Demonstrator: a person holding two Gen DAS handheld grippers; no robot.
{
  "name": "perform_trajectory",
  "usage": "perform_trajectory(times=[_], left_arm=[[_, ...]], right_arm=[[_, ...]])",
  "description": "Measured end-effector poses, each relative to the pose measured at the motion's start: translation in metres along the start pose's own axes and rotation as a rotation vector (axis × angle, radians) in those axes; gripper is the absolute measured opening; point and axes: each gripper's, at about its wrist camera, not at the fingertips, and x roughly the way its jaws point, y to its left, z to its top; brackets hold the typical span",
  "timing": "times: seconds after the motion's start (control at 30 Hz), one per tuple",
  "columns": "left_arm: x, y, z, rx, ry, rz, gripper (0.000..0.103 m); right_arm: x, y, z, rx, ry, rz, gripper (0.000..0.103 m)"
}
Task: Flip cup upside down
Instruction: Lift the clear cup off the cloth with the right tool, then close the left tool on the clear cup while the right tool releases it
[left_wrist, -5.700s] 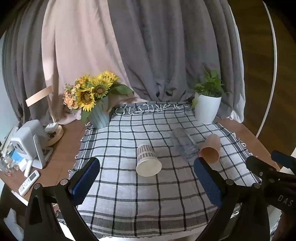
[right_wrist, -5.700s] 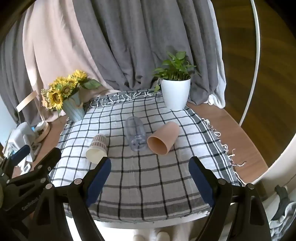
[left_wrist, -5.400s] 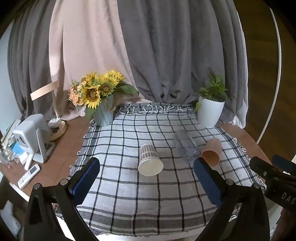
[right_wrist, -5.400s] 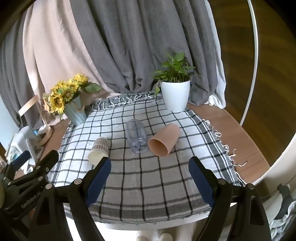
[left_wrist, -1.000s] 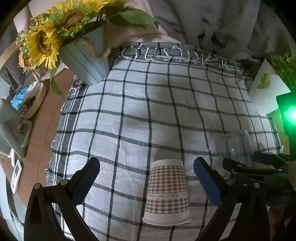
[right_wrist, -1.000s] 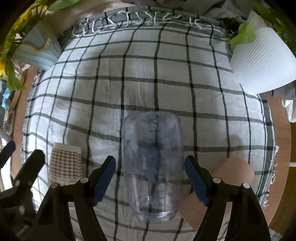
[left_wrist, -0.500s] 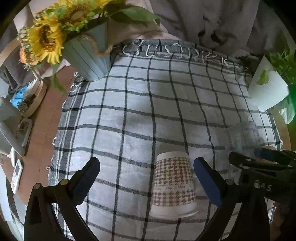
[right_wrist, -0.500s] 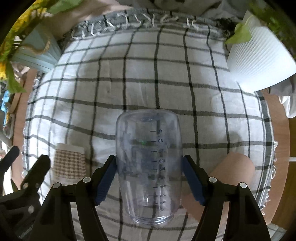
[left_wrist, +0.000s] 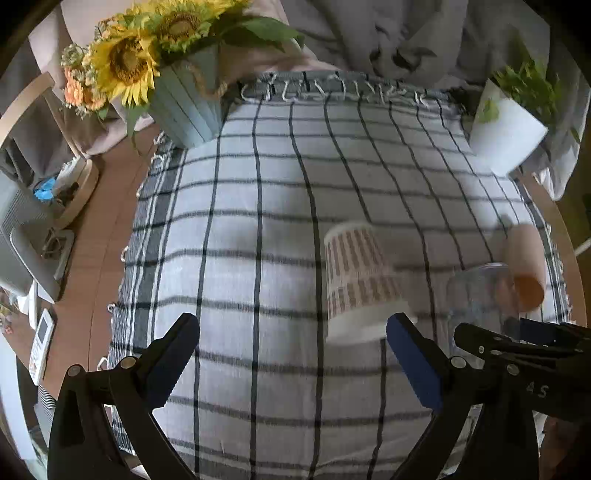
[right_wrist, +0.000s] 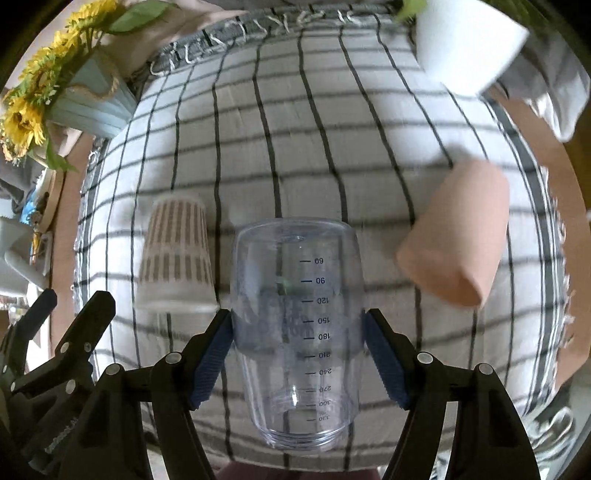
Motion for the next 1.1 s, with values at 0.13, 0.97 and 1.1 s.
perform_trajectory(times=[0.13, 0.97, 1.1], left_arm=[[0.003, 0.004, -0.011, -0.006, 0.021, -0.013, 0.103], [-0.028, -0.078, -0.006, 0.101, 0.054, -0.148, 0.102], [-0.018, -0.109, 0.001, 0.138, 0.089, -0.148, 0.102]], right_arm=[[0.01, -0.001, -0.016, 0.026, 0.025, -0.017, 0.072], [-0.075, -0.067, -0.058, 0.205, -0.246, -0.063, 0.076], [-0.077, -0.1, -0.056, 0.238, -0.235, -0.059, 0.076]])
